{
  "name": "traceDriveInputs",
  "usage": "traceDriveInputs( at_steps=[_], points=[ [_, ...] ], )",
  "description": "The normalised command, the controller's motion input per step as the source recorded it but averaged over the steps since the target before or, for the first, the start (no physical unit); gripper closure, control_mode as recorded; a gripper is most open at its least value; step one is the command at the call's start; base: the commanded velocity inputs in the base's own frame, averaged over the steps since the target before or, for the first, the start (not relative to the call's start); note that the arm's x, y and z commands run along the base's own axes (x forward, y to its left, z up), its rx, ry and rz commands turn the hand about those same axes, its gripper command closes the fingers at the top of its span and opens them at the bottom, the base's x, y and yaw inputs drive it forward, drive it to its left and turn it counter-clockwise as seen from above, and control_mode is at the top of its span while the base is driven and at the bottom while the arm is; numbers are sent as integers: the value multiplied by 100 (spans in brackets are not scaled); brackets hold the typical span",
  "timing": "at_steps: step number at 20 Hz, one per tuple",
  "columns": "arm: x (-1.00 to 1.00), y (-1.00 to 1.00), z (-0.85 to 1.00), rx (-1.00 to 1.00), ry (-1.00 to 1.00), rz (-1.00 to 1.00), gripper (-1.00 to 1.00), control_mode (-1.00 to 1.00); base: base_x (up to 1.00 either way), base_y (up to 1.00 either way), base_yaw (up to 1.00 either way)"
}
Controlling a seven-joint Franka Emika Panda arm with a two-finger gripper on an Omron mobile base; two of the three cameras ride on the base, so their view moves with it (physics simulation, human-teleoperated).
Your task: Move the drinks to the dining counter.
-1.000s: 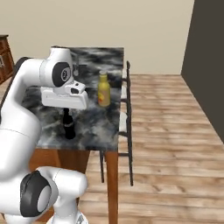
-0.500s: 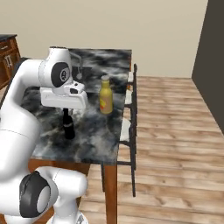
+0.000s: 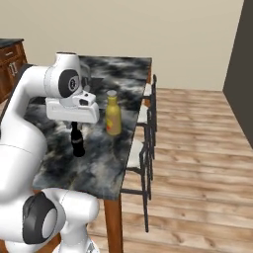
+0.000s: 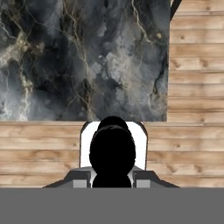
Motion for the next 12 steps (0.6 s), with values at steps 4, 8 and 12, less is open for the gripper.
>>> traceDriveInputs(
  at_steps=[4,8,12],
  points=[
    [0,0,0,0,0,0,100,100,33,-15,2],
    [0,0,0,0,0,0,100,100,49,-11,0],
    [0,0,0,0,0,0,100,100,48,-13,0]
  ],
)
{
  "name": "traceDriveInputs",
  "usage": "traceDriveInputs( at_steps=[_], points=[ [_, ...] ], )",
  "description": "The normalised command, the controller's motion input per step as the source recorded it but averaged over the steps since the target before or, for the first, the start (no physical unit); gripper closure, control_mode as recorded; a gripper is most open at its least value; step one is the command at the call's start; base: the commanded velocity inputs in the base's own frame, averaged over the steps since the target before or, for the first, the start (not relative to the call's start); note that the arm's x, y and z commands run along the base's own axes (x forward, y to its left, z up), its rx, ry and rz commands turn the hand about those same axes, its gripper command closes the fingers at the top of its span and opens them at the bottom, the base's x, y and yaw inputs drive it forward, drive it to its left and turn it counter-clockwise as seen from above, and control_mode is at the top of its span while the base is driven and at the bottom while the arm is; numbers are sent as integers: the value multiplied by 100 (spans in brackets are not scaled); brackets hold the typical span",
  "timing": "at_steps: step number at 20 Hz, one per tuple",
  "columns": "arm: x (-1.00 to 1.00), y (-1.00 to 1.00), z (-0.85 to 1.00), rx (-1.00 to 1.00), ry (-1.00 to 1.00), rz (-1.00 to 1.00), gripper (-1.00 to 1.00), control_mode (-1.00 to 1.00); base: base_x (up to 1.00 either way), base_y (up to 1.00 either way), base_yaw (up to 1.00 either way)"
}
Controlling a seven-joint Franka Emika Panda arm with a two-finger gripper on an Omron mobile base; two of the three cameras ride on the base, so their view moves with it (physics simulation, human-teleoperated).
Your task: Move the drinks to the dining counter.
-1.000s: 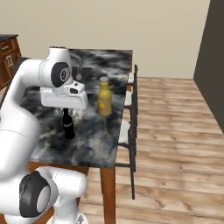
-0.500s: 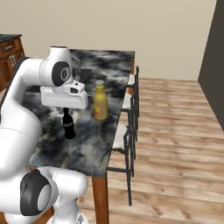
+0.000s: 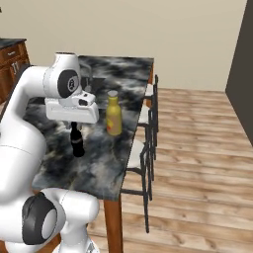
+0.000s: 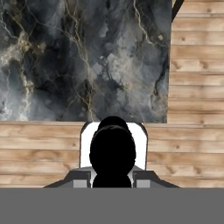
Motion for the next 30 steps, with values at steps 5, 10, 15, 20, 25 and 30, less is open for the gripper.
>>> traceDriveInputs(
  at_steps=[5,10,15,20,25,30],
  points=[
    [0,0,0,0,0,0,100,100,43,-5,0],
    [40,0,-17,0,0,0,100,-100,9,0,0],
    [45,-5,-31,0,-1,0,100,-100,0,0,0],
    [45,-3,-33,0,0,0,100,-100,0,0,0],
    [41,-6,-40,0,-3,0,100,-100,0,0,0],
    [39,-5,-41,0,-4,0,100,-100,0,0,0]
  ],
)
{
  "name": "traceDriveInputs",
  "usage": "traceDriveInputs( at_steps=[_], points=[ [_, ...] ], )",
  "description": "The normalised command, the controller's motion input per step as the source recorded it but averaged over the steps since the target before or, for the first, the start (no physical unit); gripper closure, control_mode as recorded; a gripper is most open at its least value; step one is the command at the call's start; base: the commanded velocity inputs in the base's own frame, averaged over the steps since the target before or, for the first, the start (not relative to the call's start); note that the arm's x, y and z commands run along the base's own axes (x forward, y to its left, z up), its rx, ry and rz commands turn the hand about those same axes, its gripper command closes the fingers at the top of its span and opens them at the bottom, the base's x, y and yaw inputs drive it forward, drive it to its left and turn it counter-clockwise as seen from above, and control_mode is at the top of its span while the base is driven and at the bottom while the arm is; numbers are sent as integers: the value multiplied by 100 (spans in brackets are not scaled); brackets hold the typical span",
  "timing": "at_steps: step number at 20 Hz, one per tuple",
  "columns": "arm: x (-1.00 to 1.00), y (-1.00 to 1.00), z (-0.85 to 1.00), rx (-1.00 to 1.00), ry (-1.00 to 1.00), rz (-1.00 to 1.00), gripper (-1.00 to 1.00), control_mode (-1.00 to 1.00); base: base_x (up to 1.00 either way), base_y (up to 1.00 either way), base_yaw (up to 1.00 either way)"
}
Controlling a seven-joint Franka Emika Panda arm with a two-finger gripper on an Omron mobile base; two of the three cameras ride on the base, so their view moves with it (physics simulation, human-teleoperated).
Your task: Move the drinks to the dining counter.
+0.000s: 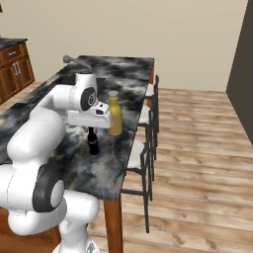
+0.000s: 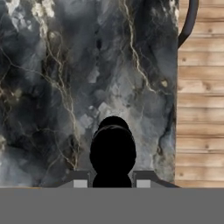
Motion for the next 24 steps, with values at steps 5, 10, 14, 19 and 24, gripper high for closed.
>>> traceDriveInputs(
  at_steps=[5,10,14,19,24],
  points=[
    [39,0,-37,0,-8,0,100,-100,0,0,0],
    [46,0,-31,0,-5,0,100,-100,0,0,0],
    [45,0,-26,0,-5,0,100,-100,0,0,0],
    [40,0,-19,0,-1,0,100,-100,0,0,0],
    [20,0,-13,0,0,0,100,-100,0,0,0]
  ],
)
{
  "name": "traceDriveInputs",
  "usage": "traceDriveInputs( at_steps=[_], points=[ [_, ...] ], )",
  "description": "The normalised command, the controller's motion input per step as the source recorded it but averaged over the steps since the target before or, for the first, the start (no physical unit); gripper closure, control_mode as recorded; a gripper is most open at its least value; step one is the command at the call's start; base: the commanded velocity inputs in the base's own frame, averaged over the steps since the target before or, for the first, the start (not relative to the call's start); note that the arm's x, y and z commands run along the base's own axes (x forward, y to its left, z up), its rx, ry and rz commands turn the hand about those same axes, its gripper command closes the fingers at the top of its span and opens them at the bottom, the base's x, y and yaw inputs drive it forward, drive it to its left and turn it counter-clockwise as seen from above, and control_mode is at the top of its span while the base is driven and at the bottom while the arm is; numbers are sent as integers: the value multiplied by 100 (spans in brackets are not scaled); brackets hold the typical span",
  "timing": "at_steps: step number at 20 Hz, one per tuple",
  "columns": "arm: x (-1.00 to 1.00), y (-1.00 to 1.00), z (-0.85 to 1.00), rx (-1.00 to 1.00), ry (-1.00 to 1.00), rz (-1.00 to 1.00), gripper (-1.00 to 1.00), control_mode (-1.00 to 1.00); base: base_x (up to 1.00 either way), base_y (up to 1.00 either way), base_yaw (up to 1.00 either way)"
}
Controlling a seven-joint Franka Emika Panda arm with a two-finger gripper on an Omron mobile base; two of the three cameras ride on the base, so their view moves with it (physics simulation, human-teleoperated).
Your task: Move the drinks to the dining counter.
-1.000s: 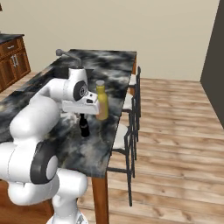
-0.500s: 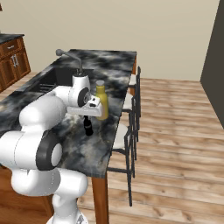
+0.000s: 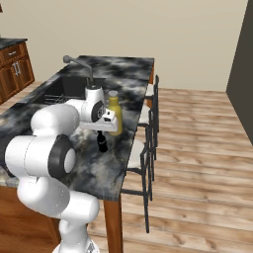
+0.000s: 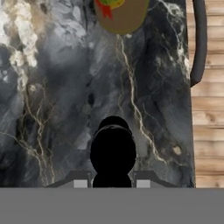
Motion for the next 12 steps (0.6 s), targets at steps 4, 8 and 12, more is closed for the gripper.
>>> traceDriveInputs(
  at_steps=[4,8,12],
  points=[
    [27,0,-13,0,0,0,100,-100,0,0,0],
    [31,0,-16,0,0,0,100,-100,0,0,0],
    [22,0,-14,0,0,0,100,-100,0,0,0]
  ],
)
